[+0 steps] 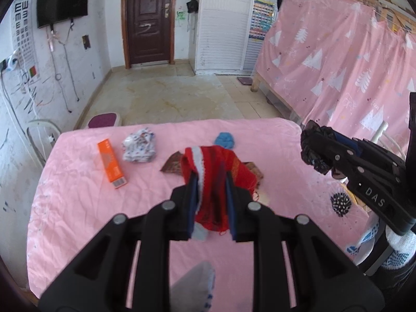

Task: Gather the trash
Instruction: 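Carry the red sock and black glove to the orange bin while both grippers open to drop them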

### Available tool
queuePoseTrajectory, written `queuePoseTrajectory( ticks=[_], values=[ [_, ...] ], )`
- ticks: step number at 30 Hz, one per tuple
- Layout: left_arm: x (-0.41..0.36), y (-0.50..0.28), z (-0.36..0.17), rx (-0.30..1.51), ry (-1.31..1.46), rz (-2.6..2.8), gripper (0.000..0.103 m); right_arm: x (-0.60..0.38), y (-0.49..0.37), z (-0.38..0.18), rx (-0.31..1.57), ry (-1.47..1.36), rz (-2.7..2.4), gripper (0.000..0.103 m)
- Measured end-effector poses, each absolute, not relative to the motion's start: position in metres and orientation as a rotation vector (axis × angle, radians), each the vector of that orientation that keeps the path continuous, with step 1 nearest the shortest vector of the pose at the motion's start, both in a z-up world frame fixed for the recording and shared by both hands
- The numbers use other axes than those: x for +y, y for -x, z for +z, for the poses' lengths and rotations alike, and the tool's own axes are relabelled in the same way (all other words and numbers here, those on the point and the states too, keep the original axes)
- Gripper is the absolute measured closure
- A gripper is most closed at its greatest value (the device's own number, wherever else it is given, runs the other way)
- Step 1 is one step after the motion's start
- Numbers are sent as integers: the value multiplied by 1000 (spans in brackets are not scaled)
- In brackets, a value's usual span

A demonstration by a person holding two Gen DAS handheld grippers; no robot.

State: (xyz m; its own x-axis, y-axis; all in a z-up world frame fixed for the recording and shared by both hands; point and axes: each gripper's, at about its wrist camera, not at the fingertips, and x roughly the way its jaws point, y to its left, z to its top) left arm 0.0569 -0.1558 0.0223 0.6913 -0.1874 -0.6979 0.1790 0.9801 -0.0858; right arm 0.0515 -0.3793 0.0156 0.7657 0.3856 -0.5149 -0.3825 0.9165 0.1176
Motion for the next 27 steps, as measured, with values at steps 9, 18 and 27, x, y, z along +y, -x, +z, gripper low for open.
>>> queuePoseTrajectory(
  ticks=[9, 18, 27],
  values=[
    [-219, -52, 25, 778, -94, -276, 84, -456, -32, 8, 535, -95, 313, 93],
    [-291, -44, 28, 796, -104, -519, 84, -529, -5, -12, 544, -151, 184, 93],
    [-375, -43, 13, 836, -142, -692, 84, -593, 21, -49, 603, -203, 69, 92]
  ],
)
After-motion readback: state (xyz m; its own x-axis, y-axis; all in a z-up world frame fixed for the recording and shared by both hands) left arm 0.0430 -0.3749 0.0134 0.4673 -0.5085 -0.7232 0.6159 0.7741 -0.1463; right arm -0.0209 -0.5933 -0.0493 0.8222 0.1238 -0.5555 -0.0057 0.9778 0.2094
